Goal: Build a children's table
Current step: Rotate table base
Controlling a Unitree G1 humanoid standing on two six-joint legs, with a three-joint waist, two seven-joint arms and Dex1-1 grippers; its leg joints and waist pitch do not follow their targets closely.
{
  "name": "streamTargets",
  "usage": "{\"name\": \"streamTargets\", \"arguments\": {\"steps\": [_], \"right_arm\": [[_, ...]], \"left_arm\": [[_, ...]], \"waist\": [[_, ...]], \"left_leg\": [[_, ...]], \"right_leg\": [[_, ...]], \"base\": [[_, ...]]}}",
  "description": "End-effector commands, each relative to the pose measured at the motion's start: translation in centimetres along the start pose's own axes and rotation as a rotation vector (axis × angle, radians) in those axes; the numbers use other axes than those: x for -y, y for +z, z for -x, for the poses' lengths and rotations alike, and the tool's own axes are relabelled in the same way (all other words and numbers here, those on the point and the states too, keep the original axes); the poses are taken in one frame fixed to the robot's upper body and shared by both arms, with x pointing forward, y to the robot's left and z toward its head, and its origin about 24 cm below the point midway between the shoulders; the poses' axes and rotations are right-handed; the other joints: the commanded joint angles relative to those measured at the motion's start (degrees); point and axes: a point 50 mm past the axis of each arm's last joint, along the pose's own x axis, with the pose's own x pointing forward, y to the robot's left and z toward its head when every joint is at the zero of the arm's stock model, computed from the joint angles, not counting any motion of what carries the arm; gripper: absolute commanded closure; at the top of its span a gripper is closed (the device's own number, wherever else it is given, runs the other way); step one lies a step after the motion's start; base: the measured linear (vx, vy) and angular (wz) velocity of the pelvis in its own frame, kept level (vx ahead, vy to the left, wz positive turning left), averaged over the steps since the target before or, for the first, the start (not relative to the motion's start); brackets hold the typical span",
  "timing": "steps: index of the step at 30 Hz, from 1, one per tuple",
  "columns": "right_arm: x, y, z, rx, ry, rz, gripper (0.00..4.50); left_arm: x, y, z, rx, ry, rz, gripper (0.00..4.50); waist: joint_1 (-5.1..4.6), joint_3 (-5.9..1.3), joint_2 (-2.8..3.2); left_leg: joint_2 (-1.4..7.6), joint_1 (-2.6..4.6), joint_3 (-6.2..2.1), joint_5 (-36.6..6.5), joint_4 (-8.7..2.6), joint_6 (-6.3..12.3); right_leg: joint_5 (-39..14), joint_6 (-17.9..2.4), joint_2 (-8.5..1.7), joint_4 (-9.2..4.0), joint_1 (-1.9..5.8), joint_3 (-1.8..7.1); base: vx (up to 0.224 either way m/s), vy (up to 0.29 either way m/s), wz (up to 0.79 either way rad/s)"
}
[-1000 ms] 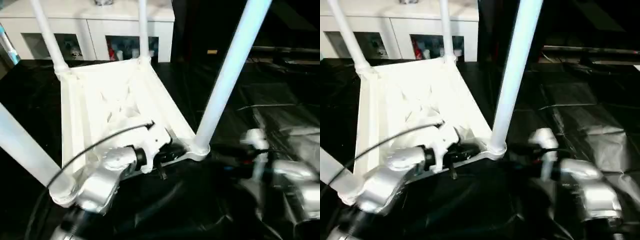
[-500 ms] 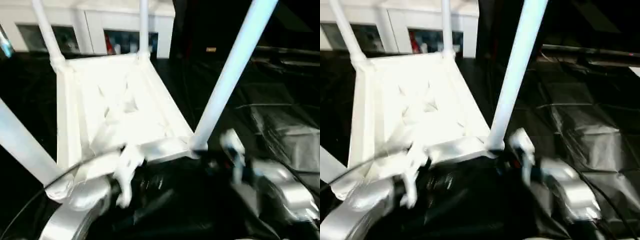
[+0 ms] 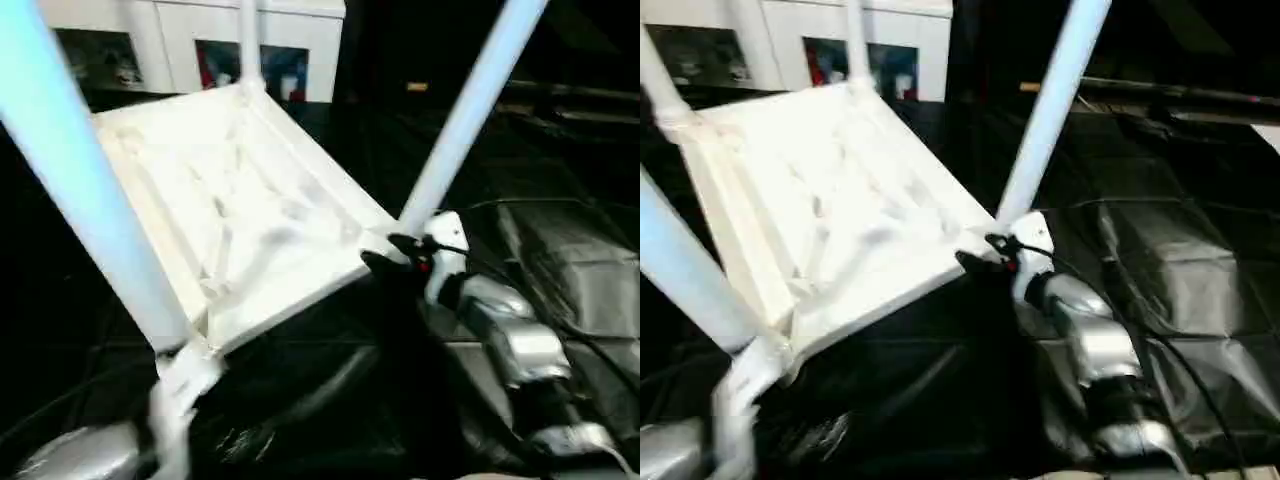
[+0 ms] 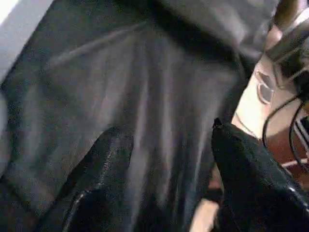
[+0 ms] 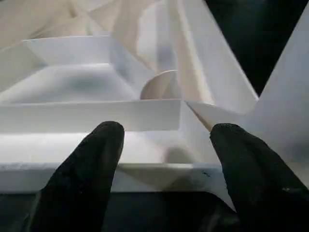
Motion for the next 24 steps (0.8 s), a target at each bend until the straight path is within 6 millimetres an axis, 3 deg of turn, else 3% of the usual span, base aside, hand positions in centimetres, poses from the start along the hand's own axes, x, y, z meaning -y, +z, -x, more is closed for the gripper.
{"name": "streamTargets", "arguments": {"steps": [1,4,8,9,13,14,20,24], "right_arm": [[1.1,0.0,0.3,0.018,-0.068,-0.015,1.19],[1.0,0.0,0.7,0.032,-0.035,-0.024,1.19],[0.9,-0.5,1.7,0.028,0.019,-0.028,1.19],[0.8,-0.8,2.2,0.023,0.039,-0.022,1.19],[1.2,-1.5,3.6,0.014,0.031,-0.027,1.19],[1.5,-1.8,4.2,0.011,-0.005,-0.030,1.19],[1.2,-2.9,4.3,-0.008,-0.047,-0.045,1.19],[0.7,-3.2,3.8,-0.023,-0.053,-0.049,1.19]], "left_arm": [[-0.2,0.4,1.3,0.011,0.014,-0.013,1.07],[-1.2,1.2,2.7,0.066,0.073,-0.065,0.78],[-2.2,2.4,3.9,0.132,0.114,-0.140,0.57],[-2.5,3.0,4.1,0.175,0.129,-0.164,0.39],[-3.0,5.4,3.3,0.355,0.134,-0.223,0.12],[-3.2,6.4,2.7,0.450,0.118,-0.222,0.12],[-3.9,7.3,-0.1,0.485,0.068,-0.252,0.12],[-4.3,7.9,-1.5,0.495,0.070,-0.270,0.12]], "waist": [[-0.20,-2.63,1.35],[-0.03,-2.81,1.21],[-0.05,-2.97,1.12],[0.09,-3.23,1.37],[0.74,-3.39,1.65],[0.70,-3.31,1.42],[0.69,-3.58,1.33],[0.78,-3.98,1.22]], "left_leg": [[2.98,1.88,-0.76,-13.32,-4.68,0.28],[2.98,1.68,-0.82,-12.09,-4.62,0.95],[2.94,1.55,-1.00,-12.57,-4.65,1.37],[3.04,1.91,-0.86,-12.30,-4.47,1.23],[3.09,2.34,-0.71,-13.32,-4.37,0.66],[3.08,1.87,-0.95,-15.02,-4.64,-0.40],[2.88,2.05,-1.42,-18.75,-4.43,-1.57],[2.98,2.12,-1.42,-16.93,-4.28,-1.45]], "right_leg": [[-9.35,-10.93,-2.10,-3.54,1.29,2.64],[-7.29,-11.17,-2.24,-3.28,1.81,2.60],[-9.04,-10.99,-2.44,-3.31,2.15,2.59],[-8.33,-11.09,-2.42,-3.26,2.06,2.67],[-8.06,-12.27,-2.45,-3.35,1.91,2.71],[-11.00,-11.95,-2.60,-3.37,2.32,2.57],[-20.83,-8.47,-3.02,-4.29,2.22,2.69],[-18.08,-9.14,-2.96,-3.92,2.24,2.63]], "base": [[0.000,0.000,0.00],[0.000,0.000,0.00],[0.000,0.000,0.00],[0.000,0.000,0.00],[0.000,0.000,0.00],[0.000,0.000,0.00],[0.000,0.000,0.00],[0.000,0.000,0.00]]}}
